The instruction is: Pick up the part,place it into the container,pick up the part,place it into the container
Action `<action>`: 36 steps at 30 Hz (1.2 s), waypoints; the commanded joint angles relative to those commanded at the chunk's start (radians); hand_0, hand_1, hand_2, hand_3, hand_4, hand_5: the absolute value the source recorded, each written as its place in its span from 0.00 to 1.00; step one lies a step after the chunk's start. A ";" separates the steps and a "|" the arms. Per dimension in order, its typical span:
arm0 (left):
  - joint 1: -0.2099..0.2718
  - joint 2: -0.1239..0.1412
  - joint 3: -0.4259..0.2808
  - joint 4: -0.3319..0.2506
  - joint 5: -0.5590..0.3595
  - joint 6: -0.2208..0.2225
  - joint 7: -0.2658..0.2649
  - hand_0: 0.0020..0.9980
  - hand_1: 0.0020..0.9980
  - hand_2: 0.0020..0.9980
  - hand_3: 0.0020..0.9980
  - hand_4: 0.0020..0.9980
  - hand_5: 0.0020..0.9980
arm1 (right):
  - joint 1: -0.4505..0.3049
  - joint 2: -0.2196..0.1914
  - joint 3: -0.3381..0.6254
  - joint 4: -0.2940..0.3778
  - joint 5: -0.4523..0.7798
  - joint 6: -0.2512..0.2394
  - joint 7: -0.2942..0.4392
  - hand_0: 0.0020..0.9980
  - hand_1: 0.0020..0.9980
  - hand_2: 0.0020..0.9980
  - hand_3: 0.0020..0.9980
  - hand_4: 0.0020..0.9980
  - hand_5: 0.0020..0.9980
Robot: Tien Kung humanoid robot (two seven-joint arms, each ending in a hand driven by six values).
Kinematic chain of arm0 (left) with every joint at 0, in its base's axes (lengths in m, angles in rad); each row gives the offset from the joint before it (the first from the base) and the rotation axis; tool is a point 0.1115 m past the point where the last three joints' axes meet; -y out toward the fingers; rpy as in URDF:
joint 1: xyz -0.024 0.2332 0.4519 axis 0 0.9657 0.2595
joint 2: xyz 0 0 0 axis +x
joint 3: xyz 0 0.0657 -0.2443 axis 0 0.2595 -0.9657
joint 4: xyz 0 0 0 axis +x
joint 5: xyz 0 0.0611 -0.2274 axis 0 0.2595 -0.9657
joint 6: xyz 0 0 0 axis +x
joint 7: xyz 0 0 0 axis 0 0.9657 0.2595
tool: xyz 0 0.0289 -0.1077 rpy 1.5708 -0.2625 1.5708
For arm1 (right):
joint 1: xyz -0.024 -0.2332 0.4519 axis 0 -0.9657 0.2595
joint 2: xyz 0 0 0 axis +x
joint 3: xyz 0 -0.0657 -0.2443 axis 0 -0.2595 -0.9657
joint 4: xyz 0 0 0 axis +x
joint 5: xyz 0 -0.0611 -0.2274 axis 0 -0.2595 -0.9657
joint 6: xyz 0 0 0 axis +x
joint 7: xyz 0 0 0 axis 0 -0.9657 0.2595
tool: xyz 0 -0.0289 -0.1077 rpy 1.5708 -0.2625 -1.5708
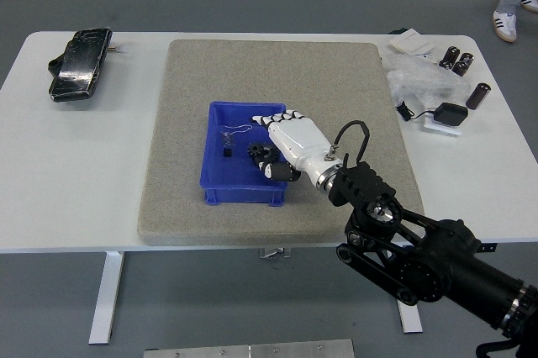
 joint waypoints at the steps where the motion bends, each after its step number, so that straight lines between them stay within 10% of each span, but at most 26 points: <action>1: 0.000 0.000 0.000 0.000 0.000 0.000 0.000 0.64 0.58 0.57 0.61 0.68 0.24 | 0.000 0.000 -0.001 0.001 0.003 -0.005 0.002 1.00 1.00 1.00 1.00 1.00 0.69; 20: 0.006 -0.004 0.004 0.000 -0.004 -0.002 -0.001 0.64 0.58 0.57 0.61 0.68 0.24 | -0.096 -0.048 0.191 -0.017 0.314 -0.172 0.216 1.00 1.00 1.00 0.99 1.00 0.74; 21: 0.007 -0.004 0.004 0.000 -0.004 -0.002 -0.001 0.64 0.58 0.57 0.61 0.67 0.23 | -0.111 -0.056 0.214 -0.022 0.340 -0.173 0.238 0.94 0.86 0.84 0.84 0.98 0.75; 36: 0.016 -0.003 0.001 0.000 -0.005 -0.003 -0.002 0.65 0.58 0.57 0.61 0.67 0.23 | -0.371 -0.118 0.567 0.102 0.741 -0.134 0.530 0.88 0.81 0.80 0.80 0.97 0.75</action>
